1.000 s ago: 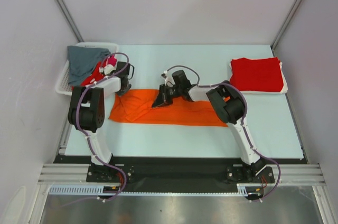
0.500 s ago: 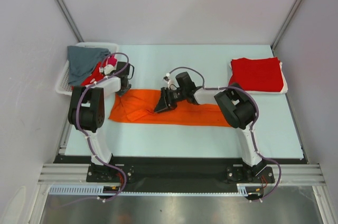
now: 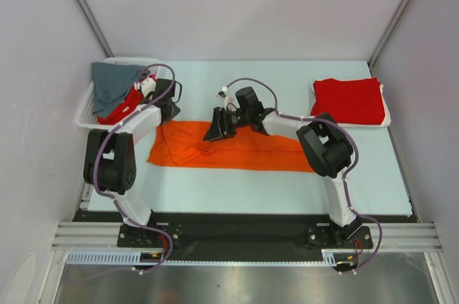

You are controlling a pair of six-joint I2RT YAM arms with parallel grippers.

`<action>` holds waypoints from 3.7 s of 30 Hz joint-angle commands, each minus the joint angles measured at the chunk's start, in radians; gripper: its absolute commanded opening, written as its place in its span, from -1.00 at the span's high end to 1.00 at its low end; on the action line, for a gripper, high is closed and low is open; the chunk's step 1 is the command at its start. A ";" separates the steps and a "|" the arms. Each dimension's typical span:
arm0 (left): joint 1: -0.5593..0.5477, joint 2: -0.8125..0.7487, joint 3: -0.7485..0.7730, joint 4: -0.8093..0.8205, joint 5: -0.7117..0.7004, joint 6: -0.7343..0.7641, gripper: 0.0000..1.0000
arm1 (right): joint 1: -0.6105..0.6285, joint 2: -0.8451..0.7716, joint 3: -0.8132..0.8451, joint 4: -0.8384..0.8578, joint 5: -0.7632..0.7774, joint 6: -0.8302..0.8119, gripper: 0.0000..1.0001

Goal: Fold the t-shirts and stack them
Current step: Fold the tshirt

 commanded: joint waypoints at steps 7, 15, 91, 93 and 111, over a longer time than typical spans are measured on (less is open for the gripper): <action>-0.011 -0.095 -0.064 0.021 0.197 0.011 0.14 | 0.040 0.156 0.244 0.023 -0.017 0.026 -0.12; -0.011 0.012 -0.043 -0.005 0.249 0.022 0.14 | 0.077 0.259 0.311 0.036 -0.034 0.034 -0.11; 0.102 -0.347 -0.359 0.192 0.112 -0.056 -0.01 | -0.191 -0.817 -0.659 -0.413 0.954 -0.095 0.81; 0.101 -0.287 -0.304 0.175 0.099 -0.062 -0.01 | -0.191 -0.823 -0.660 -0.413 0.952 -0.098 0.81; 0.072 0.121 0.052 -0.057 0.027 -0.082 -0.04 | -0.224 -0.876 -0.699 -0.398 0.909 -0.092 0.81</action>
